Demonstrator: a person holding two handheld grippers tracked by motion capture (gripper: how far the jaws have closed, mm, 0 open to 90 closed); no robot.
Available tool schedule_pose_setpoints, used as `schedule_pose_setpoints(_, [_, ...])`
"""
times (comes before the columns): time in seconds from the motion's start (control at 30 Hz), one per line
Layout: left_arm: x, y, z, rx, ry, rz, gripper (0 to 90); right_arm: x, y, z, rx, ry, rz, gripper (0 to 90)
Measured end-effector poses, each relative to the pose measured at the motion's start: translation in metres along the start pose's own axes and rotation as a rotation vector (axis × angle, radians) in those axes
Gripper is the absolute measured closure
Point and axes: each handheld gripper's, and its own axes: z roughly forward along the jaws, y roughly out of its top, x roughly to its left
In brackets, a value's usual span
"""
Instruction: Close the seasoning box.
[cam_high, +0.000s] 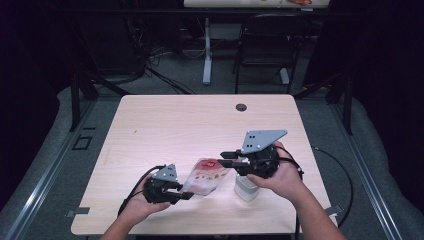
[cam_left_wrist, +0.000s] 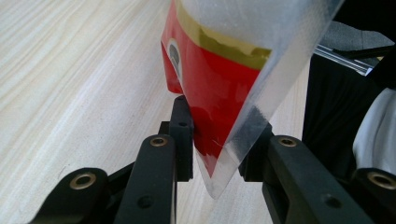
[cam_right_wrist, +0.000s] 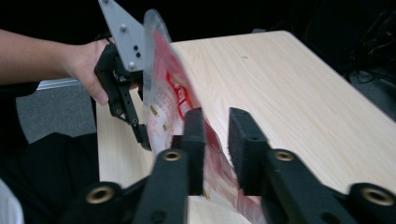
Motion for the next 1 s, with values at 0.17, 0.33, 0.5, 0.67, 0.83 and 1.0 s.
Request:
schedule_pose_setpoints(0.17, [-0.001, 0.001, -0.001, -0.004, -0.001, -0.002, 72.9, 0.000, -0.007, -0.001, -0.001, 0.017, -0.003, 89.4])
schedule_pose_setpoints(0.33, [-0.001, 0.003, -0.004, -0.001, 0.001, -0.006, 72.9, -0.001, -0.009, -0.002, -0.011, 0.001, -0.002, 89.8])
schedule_pose_setpoints(0.5, [0.000, 0.003, -0.006, 0.004, -0.006, -0.012, 72.9, -0.003, -0.013, -0.002, -0.024, 0.004, 0.010, 90.0])
schedule_pose_setpoints(0.67, [0.000, 0.006, -0.009, 0.019, 0.006, -0.016, 72.9, -0.006, -0.017, -0.001, -0.041, 0.010, 0.028, 90.0])
schedule_pose_setpoints(0.83, [0.002, 0.009, -0.014, 0.024, -0.005, -0.018, 72.9, -0.009, -0.020, -0.003, -0.066, 0.018, 0.038, 90.0])
schedule_pose_setpoints(1.0, [0.002, 0.013, -0.018, 0.038, 0.013, -0.021, 72.9, -0.011, -0.024, -0.003, -0.093, 0.022, 0.054, 90.0])
